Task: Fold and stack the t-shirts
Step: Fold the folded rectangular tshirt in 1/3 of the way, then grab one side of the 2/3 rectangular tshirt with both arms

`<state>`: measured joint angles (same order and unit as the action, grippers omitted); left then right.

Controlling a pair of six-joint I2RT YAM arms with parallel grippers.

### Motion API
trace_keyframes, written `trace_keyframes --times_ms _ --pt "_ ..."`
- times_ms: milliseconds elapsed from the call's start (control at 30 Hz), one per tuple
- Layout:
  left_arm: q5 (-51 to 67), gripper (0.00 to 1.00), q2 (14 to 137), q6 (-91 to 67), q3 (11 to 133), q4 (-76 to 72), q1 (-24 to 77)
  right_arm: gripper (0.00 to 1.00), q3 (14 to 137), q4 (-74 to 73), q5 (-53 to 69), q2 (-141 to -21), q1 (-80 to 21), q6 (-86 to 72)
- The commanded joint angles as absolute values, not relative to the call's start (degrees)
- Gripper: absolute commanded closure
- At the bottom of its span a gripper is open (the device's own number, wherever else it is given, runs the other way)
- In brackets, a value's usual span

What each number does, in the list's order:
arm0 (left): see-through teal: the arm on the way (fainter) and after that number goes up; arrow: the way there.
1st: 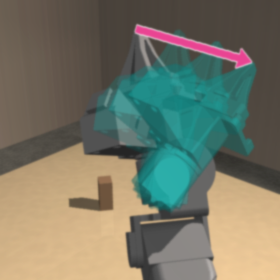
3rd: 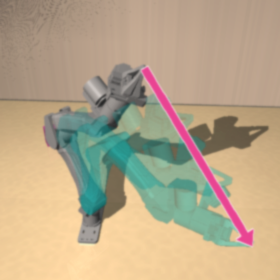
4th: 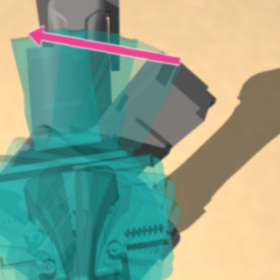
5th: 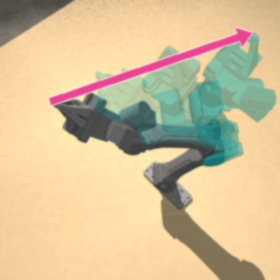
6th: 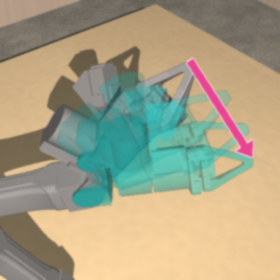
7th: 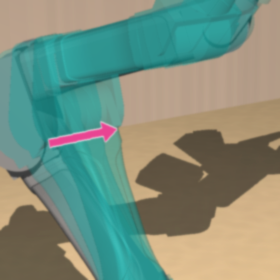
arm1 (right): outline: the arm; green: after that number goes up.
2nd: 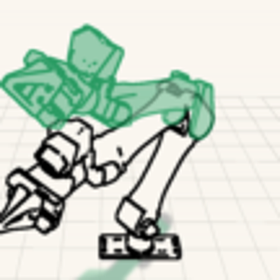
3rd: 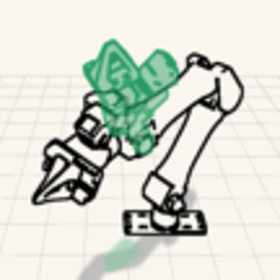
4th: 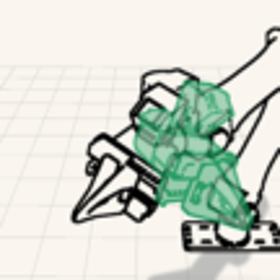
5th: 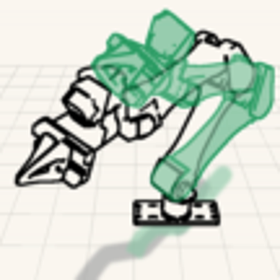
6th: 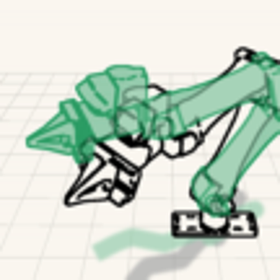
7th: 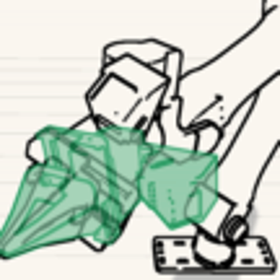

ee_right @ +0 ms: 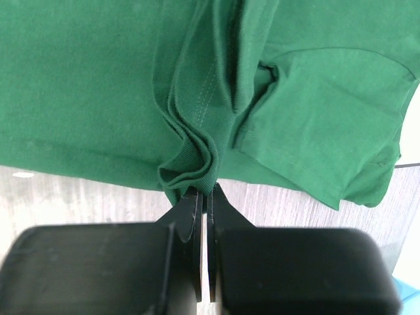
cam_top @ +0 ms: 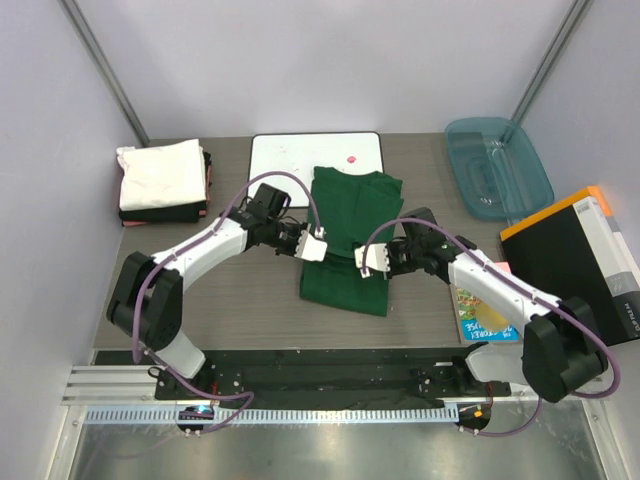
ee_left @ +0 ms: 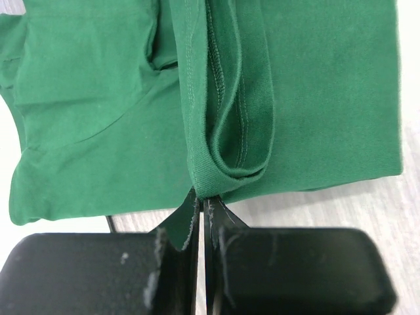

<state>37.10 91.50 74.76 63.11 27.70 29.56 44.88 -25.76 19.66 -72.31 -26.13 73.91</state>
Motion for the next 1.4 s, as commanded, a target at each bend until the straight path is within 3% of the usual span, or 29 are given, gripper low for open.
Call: trace_keyframes --times_ms 0,100,167,200,233,267,300,433,567,667,733,833,1067,1233,1367 --pt "39.9 1.0 94.91 77.78 67.76 29.7 28.48 0.98 48.69 -21.1 21.18 -75.14 -24.79 74.79" --pt "38.33 0.98 97.46 76.39 69.87 29.36 28.13 0.62 48.08 -14.7 17.5 -77.08 -24.61 72.61" --pt "35.7 0.91 98.0 70.87 69.96 20.64 27.86 0.56 44.31 -1.37 10.49 -77.6 -24.78 69.63" --pt "32.38 0.81 97.91 63.36 69.26 16.13 27.43 0.35 42.21 7.64 8.02 -77.96 -24.7 69.44" --pt "31.13 0.78 97.56 60.93 67.17 11.56 27.07 0.21 41.84 10.43 5.21 -79.44 -24.87 69.43" --pt "30.16 0.78 97.21 59.26 66.1 3.94 26.72 0.1 42.01 12.46 1.36 -80.15 -24.87 68.39" --pt "28.84 0.76 96.68 56.11 64.61 0.47 26.46 0.07 42.79 14.57 0.27 -80.77 -24.79 67.77" --pt "23.21 0.76 94.22 53.71 57.67 -13.69 26.28 0.08 45.08 12.05 -3.61 -81.04 -24.79 64.25" --pt "25.57 0.81 91.59 54.49 57.39 -8.02 26.28 0.12 45.26 5.03 3.85 -76.3 -24.79 61.79" --pt "29.95 0.92 88.17 56.33 57.48 -0.22 26.28 0.19 46.31 -6.21 13.25 -71.47 -24.79 61.52" --pt "32.59 0.92 85.97 58.17 57.04 5.42 26.37 0.21 48.5 -18.93 23.61 -68.3 -24.79 64.74" --pt "37.08 0.84 79.56 64.49 52.31 13.52 27.33 0.21 48.87 -30.92 29.01 -65.58 -28.01 66.88" --pt "38.85 0.72 63.64 82.52 34.99 20.54 34.27 0.18 38.68 -32.96 25.23 -59.51 -38.39 68.47" --pt "35.34 0.7 63.45 84.03 31.64 22.06 39.55 0.18 37.01 -34.81 24.26 -60.55 -41.65 65.31" --pt "31.74 0.69 71.08 81.39 33.66 18.81 40.87 0.18 34.28 -30.59 21.8 -61.26 -41.92 62.49"
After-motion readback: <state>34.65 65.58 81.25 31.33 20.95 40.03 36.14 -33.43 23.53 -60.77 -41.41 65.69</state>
